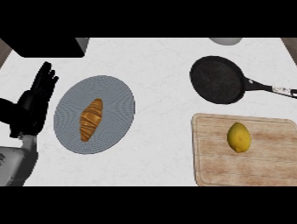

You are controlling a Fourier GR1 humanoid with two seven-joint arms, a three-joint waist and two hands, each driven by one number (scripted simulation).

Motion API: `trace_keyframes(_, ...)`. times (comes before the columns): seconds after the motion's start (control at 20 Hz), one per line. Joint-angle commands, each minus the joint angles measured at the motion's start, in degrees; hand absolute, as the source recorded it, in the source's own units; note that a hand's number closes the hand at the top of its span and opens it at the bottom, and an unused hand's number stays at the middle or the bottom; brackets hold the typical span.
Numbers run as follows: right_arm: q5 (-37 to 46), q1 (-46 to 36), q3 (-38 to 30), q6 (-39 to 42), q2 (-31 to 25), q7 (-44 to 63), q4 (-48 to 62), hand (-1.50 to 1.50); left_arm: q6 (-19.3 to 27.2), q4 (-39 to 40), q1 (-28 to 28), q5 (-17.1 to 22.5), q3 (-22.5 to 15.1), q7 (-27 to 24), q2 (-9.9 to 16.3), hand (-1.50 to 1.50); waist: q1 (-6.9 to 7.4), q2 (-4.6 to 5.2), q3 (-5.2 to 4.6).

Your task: Pick the lemon from the cutting board and place it in the pan

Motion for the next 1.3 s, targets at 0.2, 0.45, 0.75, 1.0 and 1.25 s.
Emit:
trace_keyframes(0.2,-3.82,-9.38,6.10,6.37,3.62,8.91,-2.14,-1.50,3.01,-2.00,-0.76,-4.35,-1.05,2.47,-3.71,0.00,0.42,0.00,0.04)
trace_keyframes(0.45,5.57,-9.59,12.42,5.32,9.62,15.78,-4.85,-1.50,-2.56,-2.69,0.98,-3.13,2.07,2.61,-1.28,0.00,0.30,-0.06,0.03)
trace_keyframes(0.75,12.02,-8.30,13.04,6.41,14.91,16.27,-1.78,-1.50,-2.80,-5.81,3.52,-4.47,3.11,2.12,-3.52,0.00,0.09,-0.07,0.06)
trace_keyframes(1.0,17.22,-8.13,12.57,7.21,16.35,14.75,2.66,-1.50,-1.54,-6.03,3.96,-6.74,2.52,2.13,-6.07,0.00,0.12,-0.06,0.06)
trace_keyframes(1.25,18.72,-9.70,14.13,10.80,19.37,14.12,5.26,-1.50,-3.75,0.96,-0.52,-7.53,5.08,0.30,-6.69,0.00,-0.13,-0.01,0.05)
